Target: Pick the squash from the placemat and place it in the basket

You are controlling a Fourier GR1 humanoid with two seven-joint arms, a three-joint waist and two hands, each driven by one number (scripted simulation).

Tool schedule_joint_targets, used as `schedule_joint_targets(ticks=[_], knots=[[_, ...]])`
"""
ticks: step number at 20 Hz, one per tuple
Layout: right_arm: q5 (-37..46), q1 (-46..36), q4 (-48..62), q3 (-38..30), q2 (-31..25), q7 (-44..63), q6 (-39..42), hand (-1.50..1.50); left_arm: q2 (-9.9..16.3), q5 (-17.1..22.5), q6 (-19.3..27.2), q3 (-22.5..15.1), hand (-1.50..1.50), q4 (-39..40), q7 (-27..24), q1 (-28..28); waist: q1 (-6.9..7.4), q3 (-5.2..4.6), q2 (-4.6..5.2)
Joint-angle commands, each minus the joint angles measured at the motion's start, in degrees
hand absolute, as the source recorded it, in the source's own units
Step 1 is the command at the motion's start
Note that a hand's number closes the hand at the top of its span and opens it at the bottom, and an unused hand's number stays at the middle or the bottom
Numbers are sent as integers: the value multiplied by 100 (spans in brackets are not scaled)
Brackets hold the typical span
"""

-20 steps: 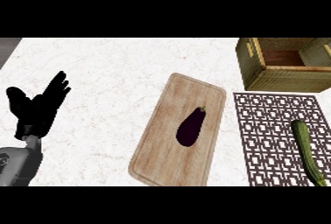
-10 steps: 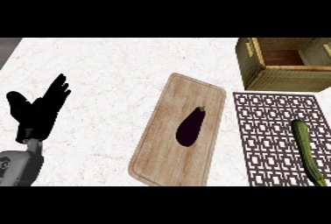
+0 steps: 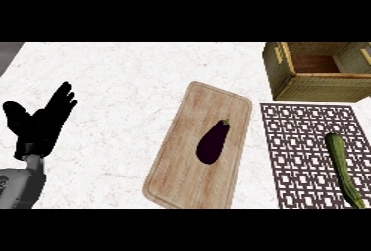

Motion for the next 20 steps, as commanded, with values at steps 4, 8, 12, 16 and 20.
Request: schedule_joint_targets(ticks=[4, 8, 12, 16, 20], knots=[[731, 225, 646, 605, 717, -1528, -653, -150, 9, -103, -170, 32, 0, -30, -131, 165, 73, -4, 13], [757, 41, 895, 957, 1093, -1617, -921, -150, 57, -77, -127, 116, 0, -169, 319, -128, 69, -5, 5], [801, -201, 1240, 1254, 1538, -1631, -1121, -150, -210, -212, -57, 39, 0, -154, 72, 62, 67, -8, 3], [1582, -513, 1446, 1805, 1718, -1371, -1490, -150, -179, -207, -252, 135, 0, -107, 123, 1, 79, -9, 8], [1925, -587, 1696, 1866, 1732, -1489, -1515, -150, -238, -238, -200, 324, 0, -280, 214, 121, 55, -10, -2]])
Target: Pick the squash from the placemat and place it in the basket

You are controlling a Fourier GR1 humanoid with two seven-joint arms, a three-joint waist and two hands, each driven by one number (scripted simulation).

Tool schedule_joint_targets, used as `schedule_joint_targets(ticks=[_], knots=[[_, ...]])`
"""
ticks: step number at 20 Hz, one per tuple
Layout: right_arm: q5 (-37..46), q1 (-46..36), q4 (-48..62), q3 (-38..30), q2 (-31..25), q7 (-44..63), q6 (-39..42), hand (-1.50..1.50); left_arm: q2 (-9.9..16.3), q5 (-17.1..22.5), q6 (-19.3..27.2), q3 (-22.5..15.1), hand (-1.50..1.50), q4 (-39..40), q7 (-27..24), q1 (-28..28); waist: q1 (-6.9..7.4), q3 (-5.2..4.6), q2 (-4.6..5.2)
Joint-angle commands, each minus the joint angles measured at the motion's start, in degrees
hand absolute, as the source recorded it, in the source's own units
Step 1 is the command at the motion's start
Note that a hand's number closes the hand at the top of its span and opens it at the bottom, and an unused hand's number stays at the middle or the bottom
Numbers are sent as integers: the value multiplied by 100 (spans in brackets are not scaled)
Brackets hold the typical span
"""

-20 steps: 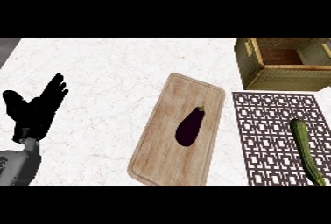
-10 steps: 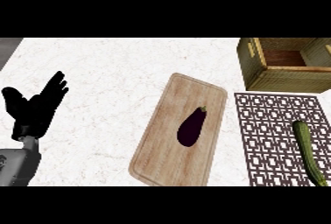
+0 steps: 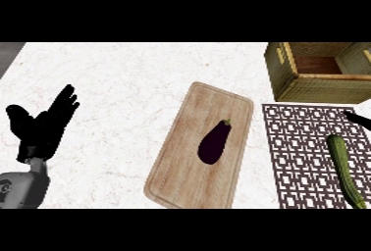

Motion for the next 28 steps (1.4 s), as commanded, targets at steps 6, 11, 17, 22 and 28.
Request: schedule_joint_targets(ticks=[6, 11, 17, 22, 28], knots=[[999, -448, 1183, 237, 179, -884, -130, -150, -139, -173, -220, 247, 0, 329, -86, -217, -18, 0, 1], [976, -598, 1450, 182, 195, -1154, -65, -150, -209, -275, -211, 295, 0, 210, 11, -157, -13, 0, 2], [747, -611, 1313, 321, 92, -1362, 273, -150, -270, -284, -229, 263, 0, -85, 210, -67, -6, 0, -1], [895, -367, 1397, 460, 121, -1615, -95, -150, -249, -268, -217, 410, 0, -47, 486, -326, -29, 1, -5], [1112, -58, 1159, 288, 202, -1466, -504, -150, -254, -418, -454, 659, 0, 259, -64, -101, -54, -3, -7]])
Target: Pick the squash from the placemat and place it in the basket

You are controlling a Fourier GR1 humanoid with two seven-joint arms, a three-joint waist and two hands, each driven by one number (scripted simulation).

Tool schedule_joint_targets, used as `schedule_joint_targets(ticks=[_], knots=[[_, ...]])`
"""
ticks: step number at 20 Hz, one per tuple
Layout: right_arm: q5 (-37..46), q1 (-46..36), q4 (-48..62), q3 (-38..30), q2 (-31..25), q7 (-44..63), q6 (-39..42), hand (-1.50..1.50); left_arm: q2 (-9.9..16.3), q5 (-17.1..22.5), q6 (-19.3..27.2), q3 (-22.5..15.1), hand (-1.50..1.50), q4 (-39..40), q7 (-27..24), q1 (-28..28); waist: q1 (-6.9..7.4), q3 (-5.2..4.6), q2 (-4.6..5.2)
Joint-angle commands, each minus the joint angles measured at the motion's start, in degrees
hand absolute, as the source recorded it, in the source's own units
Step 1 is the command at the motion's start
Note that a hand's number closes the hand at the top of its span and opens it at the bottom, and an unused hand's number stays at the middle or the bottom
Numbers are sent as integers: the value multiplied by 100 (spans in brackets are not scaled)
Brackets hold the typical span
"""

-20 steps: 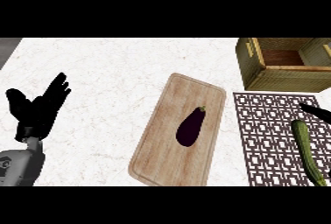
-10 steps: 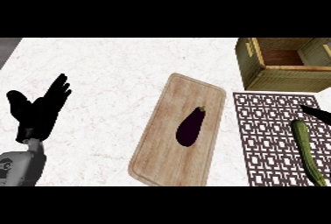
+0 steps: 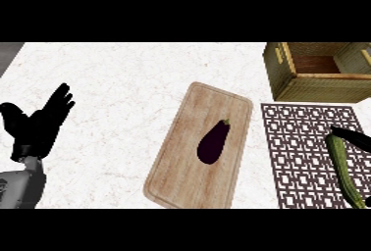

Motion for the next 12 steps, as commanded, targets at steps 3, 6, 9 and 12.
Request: schedule_joint_targets(ticks=[3, 6, 9, 12], knots=[[353, 214, -62, -52, 205, -165, -24, -150, -31, -57, -132, 123, 0, -185, 212, 58, -5, -1, -3], [361, -85, 149, -175, 84, -329, 151, -150, -392, -328, 184, -151, 0, -227, 324, -127, 1, 0, -1], [986, 39, -202, 363, 324, -211, -604, 150, -218, -220, -61, 39, 0, 26, 21, -74, -5, -2, 0], [1124, 9, 42, 241, 329, -311, -577, 150, -100, -136, -256, 176, 0, -25, 129, -105, 4, -1, 0]])
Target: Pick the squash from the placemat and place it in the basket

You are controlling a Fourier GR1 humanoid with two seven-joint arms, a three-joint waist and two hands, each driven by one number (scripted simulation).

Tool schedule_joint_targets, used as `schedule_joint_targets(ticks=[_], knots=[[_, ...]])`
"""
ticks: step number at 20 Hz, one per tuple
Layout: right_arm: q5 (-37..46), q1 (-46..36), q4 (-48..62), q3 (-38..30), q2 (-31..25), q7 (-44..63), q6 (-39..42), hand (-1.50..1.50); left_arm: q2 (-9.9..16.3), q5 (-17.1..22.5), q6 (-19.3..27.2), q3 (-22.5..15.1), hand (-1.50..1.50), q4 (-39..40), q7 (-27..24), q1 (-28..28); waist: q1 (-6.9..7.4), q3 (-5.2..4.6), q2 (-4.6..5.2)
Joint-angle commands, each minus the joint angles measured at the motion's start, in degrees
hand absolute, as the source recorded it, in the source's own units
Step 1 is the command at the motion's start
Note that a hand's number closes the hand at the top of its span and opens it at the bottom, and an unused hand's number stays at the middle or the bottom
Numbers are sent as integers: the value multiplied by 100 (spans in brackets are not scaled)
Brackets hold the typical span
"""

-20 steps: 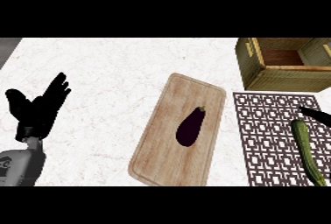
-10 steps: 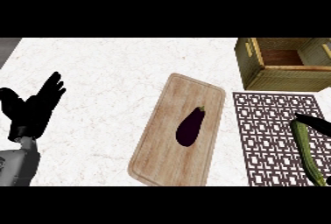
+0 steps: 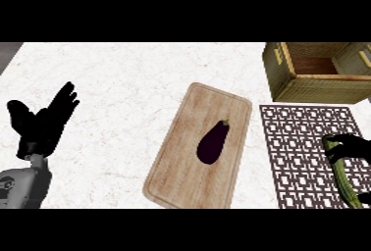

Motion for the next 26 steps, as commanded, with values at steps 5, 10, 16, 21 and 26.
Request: schedule_joint_targets(ticks=[5, 10, 16, 21, 26], knots=[[433, -342, 310, 123, 326, -90, 9, 150, 132, 36, -157, 223, 0, -1, 134, -61, 22, 58, 39], [456, 238, -970, 272, 501, 602, 153, 150, 117, 10, -143, 266, 0, -51, 107, -21, -79, 47, 9], [670, 501, -2769, 991, 1753, 2748, 473, 150, 76, -55, -30, 256, 0, -273, 34, 427, -269, -10, -146], [148, 1331, -4149, 1317, 2716, 3836, 971, 150, 57, -48, 18, 290, 0, -221, 90, 386, -424, 20, -98], [-677, 1841, -5803, 1621, 3831, 4535, 920, 150, -96, -82, 90, 222, 0, -189, 28, 399, -415, 31, -69]])
